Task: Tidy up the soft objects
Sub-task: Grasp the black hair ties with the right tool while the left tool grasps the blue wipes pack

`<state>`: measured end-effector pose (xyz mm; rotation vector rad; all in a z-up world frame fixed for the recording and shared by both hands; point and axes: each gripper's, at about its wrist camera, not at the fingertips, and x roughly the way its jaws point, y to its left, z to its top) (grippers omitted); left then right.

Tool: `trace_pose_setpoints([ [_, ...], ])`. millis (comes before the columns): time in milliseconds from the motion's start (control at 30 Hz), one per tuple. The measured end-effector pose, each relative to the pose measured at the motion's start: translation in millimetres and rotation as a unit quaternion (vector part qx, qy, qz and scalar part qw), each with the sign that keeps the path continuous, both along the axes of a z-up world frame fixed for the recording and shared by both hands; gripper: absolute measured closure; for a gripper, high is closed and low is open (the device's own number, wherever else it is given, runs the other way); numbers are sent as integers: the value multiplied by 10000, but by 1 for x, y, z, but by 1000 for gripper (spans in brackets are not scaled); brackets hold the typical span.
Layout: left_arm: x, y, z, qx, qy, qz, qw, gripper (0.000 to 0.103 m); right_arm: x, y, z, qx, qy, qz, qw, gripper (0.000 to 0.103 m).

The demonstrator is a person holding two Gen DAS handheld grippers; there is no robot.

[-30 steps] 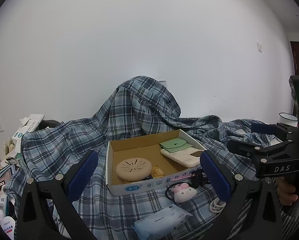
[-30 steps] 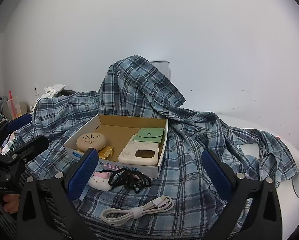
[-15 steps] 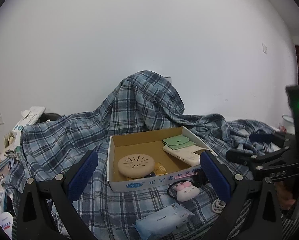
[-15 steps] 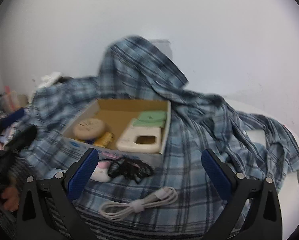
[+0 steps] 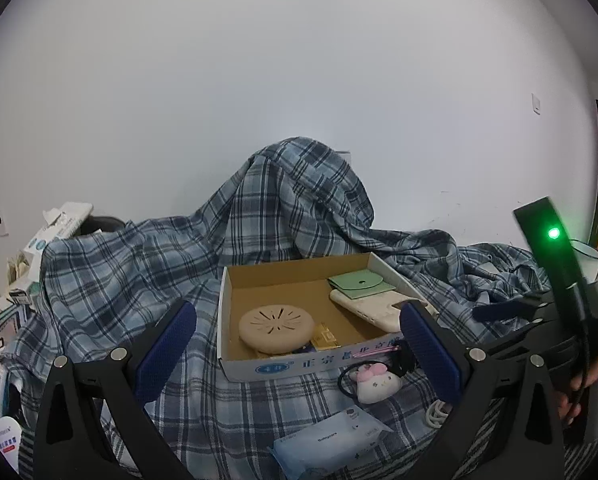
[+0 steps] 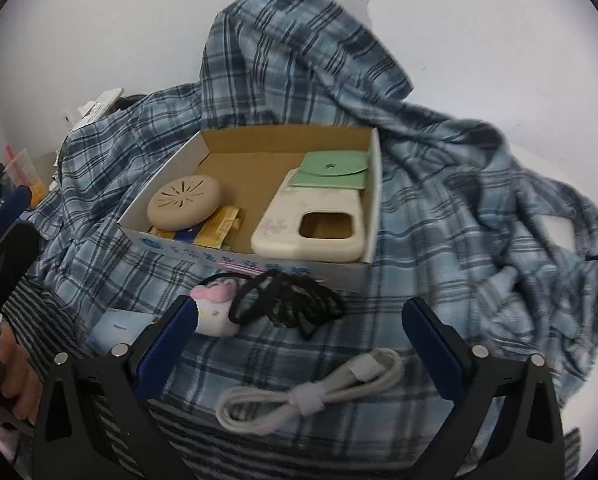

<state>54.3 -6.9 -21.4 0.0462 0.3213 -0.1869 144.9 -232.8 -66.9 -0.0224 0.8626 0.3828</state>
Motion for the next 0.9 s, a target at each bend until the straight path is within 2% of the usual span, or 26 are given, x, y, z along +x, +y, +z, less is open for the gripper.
trace_pose_setpoints([
  [167,4,7,-2,-109,84,36,9999,0,8,17,-12,-164,186,168,9995,13],
  [267,4,7,-2,-72,76,104,9999,0,13,21,-18,-197,287,222,9991,23],
  [333,3,6,-2,-69,77,87,9999,0,17,22,-22,-296,398,154,9987,46],
  [367,3,7,-2,-68,75,83,9999,0,19,21,-24,-302,442,116,9985,53],
  [400,3,7,-2,-75,72,71,9999,0,20,20,-26,-286,498,103,9983,66],
  [467,3,7,-2,-89,73,57,9999,0,22,16,-28,-250,568,30,9981,73],
  [533,3,7,-2,-98,76,52,9999,0,21,11,-26,-202,545,-22,9983,88],
  [633,4,6,-2,-90,86,41,9999,0,14,5,-19,-210,386,11,9990,92],
  [767,4,6,-3,-99,88,9,9999,0,-1,-7,-1,-315,-24,-205,9993,92],
  [833,4,5,-3,-109,101,-39,9999,0,-9,-14,7,-187,-140,-122,9997,92],
  [900,5,6,-4,-150,136,-147,9997,0,-18,-20,14,-281,-380,-155,9988,92],
])
